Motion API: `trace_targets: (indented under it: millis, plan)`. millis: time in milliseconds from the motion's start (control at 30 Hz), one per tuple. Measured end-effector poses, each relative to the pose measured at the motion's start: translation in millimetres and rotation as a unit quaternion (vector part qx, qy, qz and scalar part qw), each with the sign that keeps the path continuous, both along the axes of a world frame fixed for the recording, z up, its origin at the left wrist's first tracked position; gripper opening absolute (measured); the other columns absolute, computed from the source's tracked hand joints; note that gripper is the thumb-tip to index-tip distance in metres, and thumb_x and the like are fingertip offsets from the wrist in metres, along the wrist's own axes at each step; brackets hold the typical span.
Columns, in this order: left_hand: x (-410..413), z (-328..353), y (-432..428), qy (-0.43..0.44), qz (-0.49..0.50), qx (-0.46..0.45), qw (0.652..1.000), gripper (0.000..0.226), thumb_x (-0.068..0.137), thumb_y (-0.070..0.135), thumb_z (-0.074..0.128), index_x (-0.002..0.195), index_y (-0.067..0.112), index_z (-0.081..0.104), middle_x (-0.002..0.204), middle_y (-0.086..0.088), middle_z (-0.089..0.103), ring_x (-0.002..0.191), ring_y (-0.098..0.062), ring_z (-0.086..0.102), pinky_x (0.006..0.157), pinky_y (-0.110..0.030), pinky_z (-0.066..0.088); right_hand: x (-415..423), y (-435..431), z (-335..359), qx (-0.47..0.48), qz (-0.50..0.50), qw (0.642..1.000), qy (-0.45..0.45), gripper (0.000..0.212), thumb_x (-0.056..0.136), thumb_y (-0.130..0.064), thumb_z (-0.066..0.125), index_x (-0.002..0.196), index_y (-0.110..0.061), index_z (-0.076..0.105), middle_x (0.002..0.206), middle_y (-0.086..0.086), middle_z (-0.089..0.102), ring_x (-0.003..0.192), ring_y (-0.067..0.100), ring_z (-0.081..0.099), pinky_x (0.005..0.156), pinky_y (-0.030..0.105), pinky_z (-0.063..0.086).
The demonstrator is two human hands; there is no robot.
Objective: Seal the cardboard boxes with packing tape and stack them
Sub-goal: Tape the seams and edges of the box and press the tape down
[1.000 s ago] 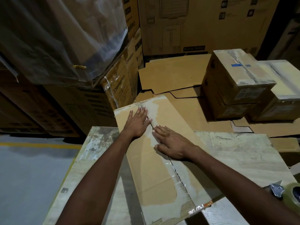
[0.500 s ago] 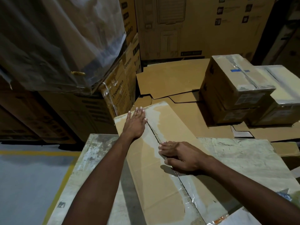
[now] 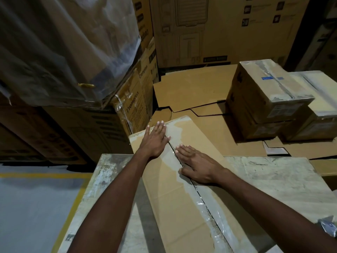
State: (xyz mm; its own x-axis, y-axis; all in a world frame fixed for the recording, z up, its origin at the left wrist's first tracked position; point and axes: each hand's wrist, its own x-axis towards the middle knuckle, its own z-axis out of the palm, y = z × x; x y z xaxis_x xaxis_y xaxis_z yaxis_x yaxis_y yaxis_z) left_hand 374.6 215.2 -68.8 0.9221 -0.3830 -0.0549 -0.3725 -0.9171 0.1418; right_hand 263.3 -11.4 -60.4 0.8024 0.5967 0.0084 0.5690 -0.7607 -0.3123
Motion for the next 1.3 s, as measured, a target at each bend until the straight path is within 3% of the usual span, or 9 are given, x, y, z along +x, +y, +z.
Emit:
trace_targets:
  millis: [167, 267, 367, 633, 800, 900, 1000, 1167, 1300]
  plan:
    - [20, 1, -1, -0.016, 0.019, 0.006, 1.000, 0.060, 0.112, 0.041, 0.013, 0.164, 0.015, 0.000, 0.172, 0.001, -0.004, 0.157, -0.013, -0.008, 0.126, -0.043, -0.009, -5, -1, -2, 0.006, 0.003, 1.000, -0.003, 0.080, 0.100, -0.056, 0.038, 0.164, -0.011, 0.022, 0.172, 0.006, 0.011, 0.159, 0.011, 0.000, 0.125, 0.021, -0.008]
    - [35, 5, -4, -0.017, 0.043, -0.023, 0.999, 0.058, 0.112, 0.040, 0.019, 0.164, 0.015, 0.014, 0.170, -0.003, 0.019, 0.155, -0.020, 0.020, 0.126, -0.042, 0.008, -6, -2, -3, 0.006, 0.001, 1.000, 0.001, 0.082, 0.098, -0.057, 0.035, 0.164, -0.011, 0.022, 0.172, 0.005, 0.012, 0.159, 0.010, 0.000, 0.125, 0.021, -0.007]
    - [43, 9, -2, -0.013, 0.061, -0.064, 0.996, 0.055, 0.111, 0.046, 0.027, 0.160, 0.022, 0.033, 0.159, -0.004, 0.043, 0.142, -0.027, 0.044, 0.115, -0.043, 0.031, -5, -2, -4, 0.008, 0.000, 1.000, 0.005, 0.082, 0.098, -0.059, 0.033, 0.164, -0.012, 0.021, 0.173, 0.004, 0.010, 0.159, 0.009, -0.002, 0.125, 0.020, -0.008]
    - [49, 9, 0, -0.039, 0.120, -0.140, 0.982, 0.047, 0.107, 0.054, 0.037, 0.129, 0.028, 0.070, 0.125, -0.006, 0.071, 0.111, -0.031, 0.063, 0.086, -0.039, 0.048, -4, -2, -7, -0.004, 0.002, 1.000, 0.004, 0.083, 0.097, -0.061, 0.028, 0.164, -0.013, 0.019, 0.173, 0.002, 0.009, 0.159, 0.008, -0.003, 0.128, 0.027, -0.002]
    - [45, 8, -1, -0.036, 0.115, -0.092, 0.988, 0.048, 0.111, 0.042, 0.025, 0.141, 0.020, 0.055, 0.140, -0.012, 0.061, 0.130, -0.031, 0.053, 0.103, -0.045, 0.034, -5, -3, -6, 0.000, 0.007, 1.000, -0.001, 0.076, 0.102, -0.055, 0.033, 0.165, -0.014, 0.019, 0.173, 0.002, 0.008, 0.158, 0.007, -0.005, 0.126, 0.023, -0.007]
    - [35, 5, 8, -0.039, 0.074, -0.092, 0.992, 0.053, 0.112, 0.037, 0.023, 0.161, 0.018, 0.025, 0.168, -0.003, 0.024, 0.156, -0.018, 0.016, 0.124, -0.045, 0.011, -5, -5, -5, 0.022, 0.006, 1.000, 0.004, 0.072, 0.105, -0.050, 0.034, 0.165, -0.016, 0.016, 0.173, 0.000, 0.003, 0.158, 0.005, -0.007, 0.126, 0.023, -0.006]
    - [15, 1, 21, -0.036, -0.006, -0.064, 0.997, 0.056, 0.112, 0.040, 0.019, 0.164, 0.021, 0.010, 0.171, 0.003, 0.003, 0.157, -0.011, -0.005, 0.127, -0.042, -0.005, 4, -5, -1, 0.030, -0.024, 0.999, 0.019, 0.075, 0.105, -0.052, 0.030, 0.166, -0.017, 0.006, 0.172, -0.002, -0.006, 0.156, 0.003, -0.014, 0.128, 0.028, -0.003]
    - [-7, 1, 36, -0.021, -0.018, -0.043, 0.999, 0.056, 0.112, 0.040, 0.019, 0.164, 0.023, 0.010, 0.171, 0.007, 0.001, 0.156, -0.006, -0.008, 0.127, -0.038, -0.008, 46, 11, 6, -0.036, -0.011, 0.999, 0.012, 0.076, 0.103, -0.053, 0.016, 0.166, -0.013, 0.003, 0.173, 0.003, -0.007, 0.157, 0.010, -0.014, 0.129, 0.036, 0.000]
    - [-11, 3, 36, -0.026, -0.010, -0.049, 0.998, 0.054, 0.112, 0.039, 0.020, 0.164, 0.024, 0.014, 0.171, 0.008, 0.004, 0.156, -0.008, -0.007, 0.127, -0.040, -0.005, 67, 29, 9, -0.049, -0.005, 0.999, 0.001, 0.069, 0.107, -0.044, 0.019, 0.165, -0.011, 0.003, 0.173, 0.006, -0.007, 0.158, 0.013, -0.011, 0.126, 0.028, -0.010]
